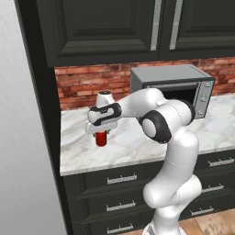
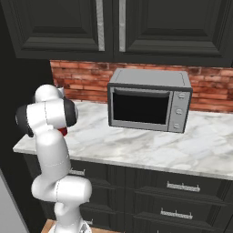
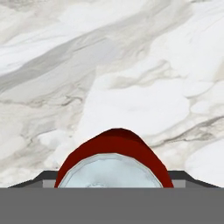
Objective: Four empty soda cans are scattered around the kitchen. Gather all the cans and cluster them next to the stove for recycling.
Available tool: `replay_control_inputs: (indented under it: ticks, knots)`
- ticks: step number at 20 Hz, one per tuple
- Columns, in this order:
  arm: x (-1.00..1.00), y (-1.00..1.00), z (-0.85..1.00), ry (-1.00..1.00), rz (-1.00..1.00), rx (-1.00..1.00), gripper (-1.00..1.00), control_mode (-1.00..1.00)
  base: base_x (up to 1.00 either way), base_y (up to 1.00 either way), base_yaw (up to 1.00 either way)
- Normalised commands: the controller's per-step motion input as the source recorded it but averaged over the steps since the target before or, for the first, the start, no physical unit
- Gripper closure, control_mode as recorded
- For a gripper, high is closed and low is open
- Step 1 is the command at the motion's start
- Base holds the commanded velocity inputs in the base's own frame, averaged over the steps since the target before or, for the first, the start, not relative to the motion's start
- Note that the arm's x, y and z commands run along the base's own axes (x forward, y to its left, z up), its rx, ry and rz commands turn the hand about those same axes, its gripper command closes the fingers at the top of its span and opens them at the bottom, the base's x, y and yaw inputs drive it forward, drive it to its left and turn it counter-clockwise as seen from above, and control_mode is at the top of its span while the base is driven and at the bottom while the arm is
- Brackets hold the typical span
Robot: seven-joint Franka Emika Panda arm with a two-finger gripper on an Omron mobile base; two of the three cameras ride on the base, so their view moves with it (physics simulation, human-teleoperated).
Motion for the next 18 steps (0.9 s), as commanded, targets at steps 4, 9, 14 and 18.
replay_control_inputs:
  ticks: [4,9,14,18]
  knots:
    - [-0.16,0.0,0.34,-0.01,0.0,0.0,1.0,-1.0,0.0,0.0,0.0]
    - [-0.45,-0.02,0.43,-0.02,0.0,0.0,1.0,-1.0,0.0,0.0,0.0]
    - [-0.73,-0.55,0.13,-0.01,0.0,0.0,1.0,-1.0,0.0,0.0,0.0]
    - [-0.64,-0.84,0.04,-0.02,0.0,0.0,1.0,-1.0,0.0,0.0,0.0]
